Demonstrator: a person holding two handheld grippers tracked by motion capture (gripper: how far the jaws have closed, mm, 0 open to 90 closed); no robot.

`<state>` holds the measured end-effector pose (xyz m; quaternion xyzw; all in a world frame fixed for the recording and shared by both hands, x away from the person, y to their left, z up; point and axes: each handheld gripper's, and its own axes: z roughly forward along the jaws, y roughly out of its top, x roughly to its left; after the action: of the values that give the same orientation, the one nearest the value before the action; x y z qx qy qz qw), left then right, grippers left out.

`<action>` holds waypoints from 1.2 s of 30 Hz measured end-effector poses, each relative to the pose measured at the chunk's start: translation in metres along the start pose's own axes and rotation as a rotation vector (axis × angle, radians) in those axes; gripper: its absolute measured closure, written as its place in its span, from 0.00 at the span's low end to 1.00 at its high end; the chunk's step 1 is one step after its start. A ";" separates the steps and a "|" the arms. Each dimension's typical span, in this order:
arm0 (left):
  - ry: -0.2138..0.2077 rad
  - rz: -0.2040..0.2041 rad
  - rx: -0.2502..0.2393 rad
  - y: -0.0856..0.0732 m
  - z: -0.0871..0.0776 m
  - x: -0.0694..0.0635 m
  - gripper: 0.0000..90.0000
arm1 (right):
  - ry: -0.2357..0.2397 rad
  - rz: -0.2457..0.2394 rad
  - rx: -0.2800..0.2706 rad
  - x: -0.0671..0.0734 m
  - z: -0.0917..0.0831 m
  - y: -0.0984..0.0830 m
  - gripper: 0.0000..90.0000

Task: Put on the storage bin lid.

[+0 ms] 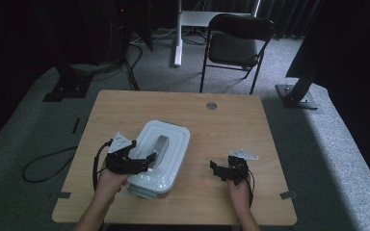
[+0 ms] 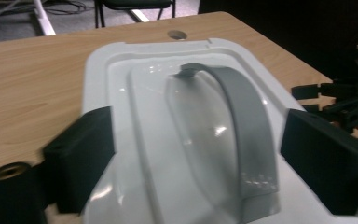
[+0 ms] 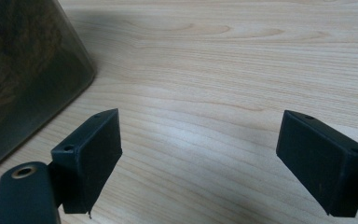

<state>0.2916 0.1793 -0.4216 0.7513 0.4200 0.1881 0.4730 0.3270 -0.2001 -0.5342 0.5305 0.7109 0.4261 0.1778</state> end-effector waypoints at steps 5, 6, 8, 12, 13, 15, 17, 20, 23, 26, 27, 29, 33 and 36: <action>0.016 -0.027 0.004 -0.003 -0.008 0.009 0.01 | 0.005 0.004 0.007 0.000 0.000 0.000 0.15; 0.022 -0.031 0.001 -0.004 -0.009 0.011 0.01 | 0.005 0.004 0.008 0.000 0.000 0.000 0.15; 0.040 -0.037 -0.008 -0.006 -0.012 0.015 0.01 | 0.006 0.003 0.005 0.000 -0.001 0.000 0.15; 0.071 -0.051 -0.016 -0.014 -0.016 0.027 0.01 | 0.006 0.003 0.010 -0.001 -0.001 -0.001 0.15; 0.075 -0.054 -0.018 -0.015 -0.017 0.029 0.01 | 0.005 0.003 0.011 -0.001 0.000 -0.001 0.15; 0.087 -0.058 -0.023 -0.019 -0.019 0.034 0.01 | 0.005 0.001 0.013 -0.001 0.000 -0.001 0.15; 0.097 -0.064 -0.025 -0.023 -0.020 0.039 0.01 | 0.004 -0.002 0.016 -0.001 0.000 -0.001 0.15; 0.117 -0.088 -0.029 -0.028 -0.021 0.047 0.01 | 0.006 -0.004 0.022 -0.001 0.001 -0.002 0.15; 0.155 -0.109 -0.038 -0.035 -0.023 0.055 0.01 | 0.010 -0.003 0.029 0.000 0.002 -0.002 0.15; 0.179 -0.124 -0.048 -0.041 -0.024 0.064 0.01 | 0.011 -0.005 0.032 0.000 0.003 -0.002 0.15; 0.189 -0.125 -0.046 -0.043 -0.025 0.066 0.01 | 0.010 -0.008 0.033 0.000 0.003 -0.002 0.15; 0.205 -0.128 -0.041 -0.046 -0.025 0.069 0.01 | 0.012 -0.007 0.034 0.000 0.003 -0.003 0.15; 0.230 -0.143 -0.045 -0.054 -0.028 0.077 0.01 | 0.012 -0.008 0.040 0.000 0.004 -0.003 0.15; 0.249 -0.141 -0.036 -0.060 -0.027 0.080 0.01 | 0.012 -0.006 0.041 0.000 0.004 -0.003 0.15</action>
<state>0.2920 0.2709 -0.4694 0.6823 0.5238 0.2534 0.4426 0.3280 -0.1987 -0.5392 0.5291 0.7222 0.4143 0.1639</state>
